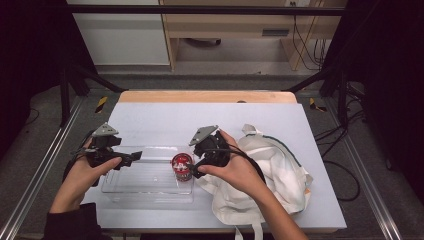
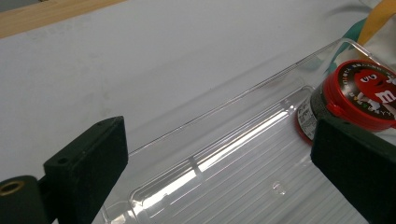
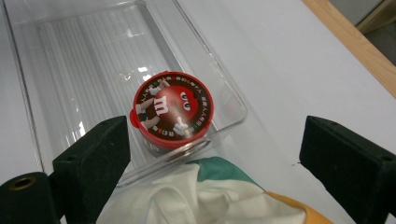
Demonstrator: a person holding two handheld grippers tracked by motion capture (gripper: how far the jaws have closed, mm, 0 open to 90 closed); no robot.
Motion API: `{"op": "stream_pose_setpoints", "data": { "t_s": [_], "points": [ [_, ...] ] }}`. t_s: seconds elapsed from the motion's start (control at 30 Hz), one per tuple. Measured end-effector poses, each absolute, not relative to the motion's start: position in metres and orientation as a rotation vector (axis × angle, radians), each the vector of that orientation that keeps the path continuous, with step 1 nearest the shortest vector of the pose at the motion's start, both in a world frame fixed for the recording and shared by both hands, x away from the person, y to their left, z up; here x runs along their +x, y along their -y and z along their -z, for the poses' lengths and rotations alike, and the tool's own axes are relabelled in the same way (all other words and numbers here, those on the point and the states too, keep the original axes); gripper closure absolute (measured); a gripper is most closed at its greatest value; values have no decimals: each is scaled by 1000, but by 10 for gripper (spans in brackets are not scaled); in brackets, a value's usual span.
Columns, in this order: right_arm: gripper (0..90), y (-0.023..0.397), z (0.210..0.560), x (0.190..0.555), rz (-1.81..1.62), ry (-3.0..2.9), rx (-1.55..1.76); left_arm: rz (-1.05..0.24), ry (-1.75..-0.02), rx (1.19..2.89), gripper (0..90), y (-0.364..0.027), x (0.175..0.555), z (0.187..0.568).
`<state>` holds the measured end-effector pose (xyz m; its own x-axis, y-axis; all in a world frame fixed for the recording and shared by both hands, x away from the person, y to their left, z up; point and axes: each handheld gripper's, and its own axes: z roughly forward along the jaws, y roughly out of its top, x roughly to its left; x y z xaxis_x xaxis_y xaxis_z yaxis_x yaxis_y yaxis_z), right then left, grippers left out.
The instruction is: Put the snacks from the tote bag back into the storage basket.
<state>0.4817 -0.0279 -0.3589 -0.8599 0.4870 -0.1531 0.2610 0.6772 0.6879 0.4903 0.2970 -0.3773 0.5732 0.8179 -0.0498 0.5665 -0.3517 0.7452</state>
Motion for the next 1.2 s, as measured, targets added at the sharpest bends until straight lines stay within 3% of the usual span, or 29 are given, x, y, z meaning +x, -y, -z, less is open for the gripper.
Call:
{"op": "stream_pose_setpoints", "data": {
  "t_s": [1.2],
  "points": [
    [85, 132, 329, 465, -1020, -2275, 911, -448, -1078, 2060, 39, -291, 486, 371]
  ]
}}
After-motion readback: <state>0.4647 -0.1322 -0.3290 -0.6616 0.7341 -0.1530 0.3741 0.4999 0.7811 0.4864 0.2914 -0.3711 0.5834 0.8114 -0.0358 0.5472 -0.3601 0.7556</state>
